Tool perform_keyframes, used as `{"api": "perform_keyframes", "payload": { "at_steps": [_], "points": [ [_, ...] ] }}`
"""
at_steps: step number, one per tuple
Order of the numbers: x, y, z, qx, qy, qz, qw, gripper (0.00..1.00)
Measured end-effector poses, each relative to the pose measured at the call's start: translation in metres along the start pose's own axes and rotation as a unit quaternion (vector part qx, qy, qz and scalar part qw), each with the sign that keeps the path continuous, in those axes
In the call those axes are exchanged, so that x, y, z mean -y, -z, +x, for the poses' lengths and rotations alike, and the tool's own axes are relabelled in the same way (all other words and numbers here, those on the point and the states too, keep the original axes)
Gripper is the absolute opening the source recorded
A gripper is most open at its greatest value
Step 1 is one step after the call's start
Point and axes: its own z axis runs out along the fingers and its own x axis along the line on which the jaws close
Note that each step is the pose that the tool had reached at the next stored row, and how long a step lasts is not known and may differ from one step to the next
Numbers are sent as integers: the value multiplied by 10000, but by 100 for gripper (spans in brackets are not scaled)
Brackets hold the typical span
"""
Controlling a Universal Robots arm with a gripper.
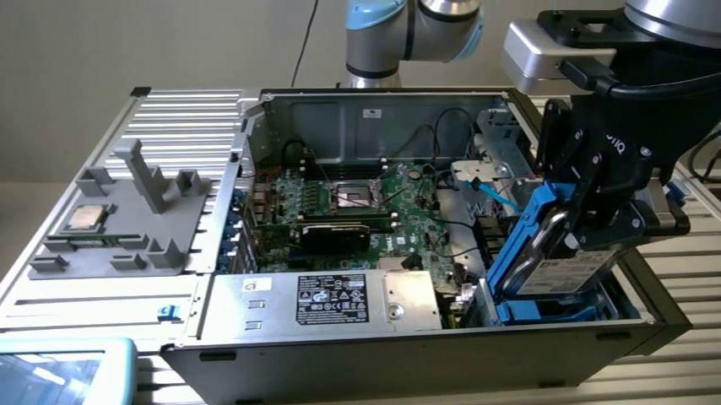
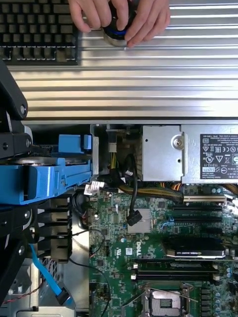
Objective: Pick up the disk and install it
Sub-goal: 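Insert the disk into the insertion slot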
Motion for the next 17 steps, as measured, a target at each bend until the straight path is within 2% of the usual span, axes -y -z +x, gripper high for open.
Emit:
{"api": "perform_keyframes", "payload": {
  "at_steps": [10, 17],
  "points": [
    [1, -28, 6, 24, 0, -1, 10000, 37],
    [1, -29, 6, 25, 0, -1, 10000, 37]
  ]
}}
